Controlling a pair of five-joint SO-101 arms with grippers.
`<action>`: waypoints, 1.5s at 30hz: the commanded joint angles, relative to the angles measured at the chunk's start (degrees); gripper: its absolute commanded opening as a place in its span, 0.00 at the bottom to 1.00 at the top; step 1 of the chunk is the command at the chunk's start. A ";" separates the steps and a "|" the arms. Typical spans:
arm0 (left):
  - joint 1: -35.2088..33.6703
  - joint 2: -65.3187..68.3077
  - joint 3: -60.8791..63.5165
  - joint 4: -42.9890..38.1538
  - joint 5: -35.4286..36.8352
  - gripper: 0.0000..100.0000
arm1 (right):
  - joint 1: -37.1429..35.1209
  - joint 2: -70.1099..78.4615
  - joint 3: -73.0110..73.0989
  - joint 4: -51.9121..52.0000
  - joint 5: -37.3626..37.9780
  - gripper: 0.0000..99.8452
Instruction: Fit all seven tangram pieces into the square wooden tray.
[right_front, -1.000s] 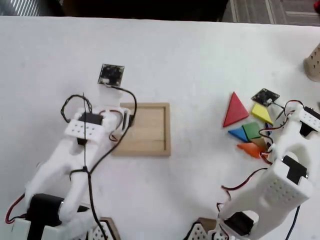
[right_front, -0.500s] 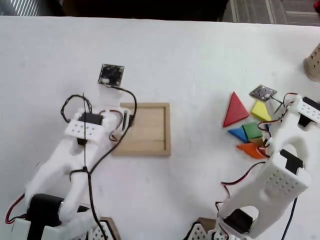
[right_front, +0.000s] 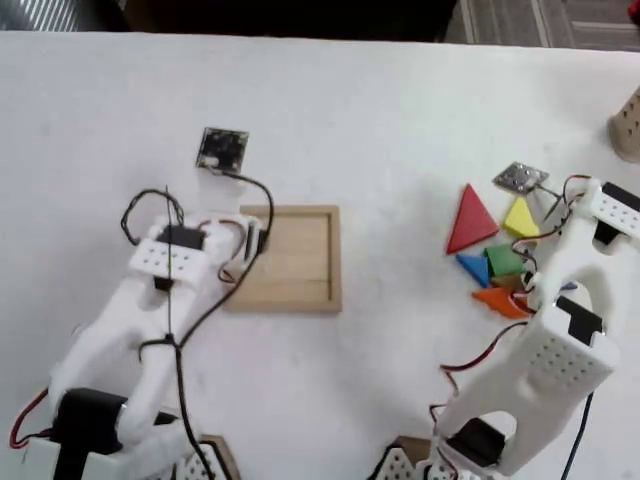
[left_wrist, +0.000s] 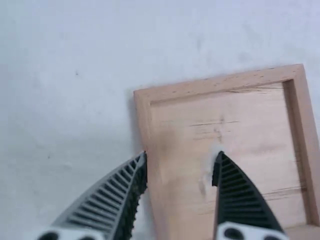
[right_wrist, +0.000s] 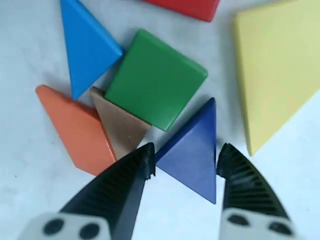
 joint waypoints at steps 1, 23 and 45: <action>-0.40 -0.13 -3.87 -1.14 -0.62 0.21 | 0.31 -1.19 -1.58 1.01 -0.09 0.25; -0.40 -0.13 -3.87 -1.14 -0.62 0.21 | 3.82 2.51 4.13 -6.37 7.12 0.21; -0.40 -0.13 -3.87 -1.14 -0.62 0.22 | 3.47 1.89 -14.86 8.04 -6.24 0.20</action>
